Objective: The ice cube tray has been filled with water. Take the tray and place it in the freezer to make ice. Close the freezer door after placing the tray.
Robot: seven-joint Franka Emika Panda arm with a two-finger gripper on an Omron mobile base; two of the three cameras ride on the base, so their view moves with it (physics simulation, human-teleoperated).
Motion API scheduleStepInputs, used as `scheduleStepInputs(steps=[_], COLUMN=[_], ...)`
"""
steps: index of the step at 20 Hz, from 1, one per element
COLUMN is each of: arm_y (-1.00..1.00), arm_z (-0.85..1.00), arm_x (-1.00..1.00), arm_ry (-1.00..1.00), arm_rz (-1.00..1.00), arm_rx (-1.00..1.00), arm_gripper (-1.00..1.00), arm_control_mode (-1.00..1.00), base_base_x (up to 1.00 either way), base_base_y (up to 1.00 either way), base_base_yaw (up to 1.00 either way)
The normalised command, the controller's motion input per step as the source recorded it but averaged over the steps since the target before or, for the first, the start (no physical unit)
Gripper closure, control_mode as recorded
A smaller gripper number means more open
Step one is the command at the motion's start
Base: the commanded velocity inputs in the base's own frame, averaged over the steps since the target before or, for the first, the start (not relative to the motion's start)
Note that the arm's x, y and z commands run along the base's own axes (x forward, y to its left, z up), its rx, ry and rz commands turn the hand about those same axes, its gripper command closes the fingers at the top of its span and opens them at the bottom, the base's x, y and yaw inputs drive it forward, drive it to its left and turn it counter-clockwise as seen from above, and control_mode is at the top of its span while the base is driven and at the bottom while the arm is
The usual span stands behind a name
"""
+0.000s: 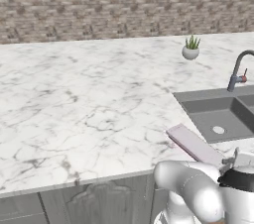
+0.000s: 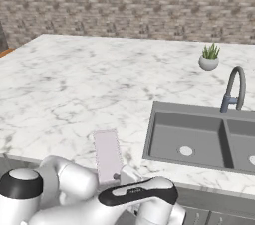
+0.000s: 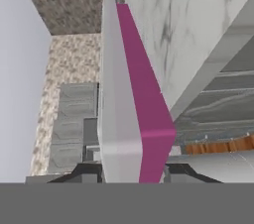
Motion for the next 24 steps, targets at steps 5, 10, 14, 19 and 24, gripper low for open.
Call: scheduleStepInputs(steps=[5, 10, 14, 19, 24], arm_y=[0.00, 0.00, 0.00, 0.01, 0.00], arm_z=[0.44, 0.49, 0.46, 0.35, 0.28], arm_x=[-0.03, 0.00, 0.00, 0.00, 0.00], arm_ry=[0.00, 0.00, 0.00, 0.00, 0.00], arm_rz=[-0.13, -0.16, -0.16, -0.13, -0.10], arm_rx=[0.00, -0.03, -0.05, -0.06, -0.06], arm_gripper=[1.00, 1.00, 1.00, 1.00, 1.00], arm_control_mode=[-1.00, -1.00, -1.00, -1.00, -1.00], base_base_x=[0.00, 0.00, 0.00, 0.00, 0.00], base_base_y=[0.00, 0.00, 0.00, 0.00, 0.00], base_base_yaw=[0.00, 0.00, 0.00, 0.00, 0.00])
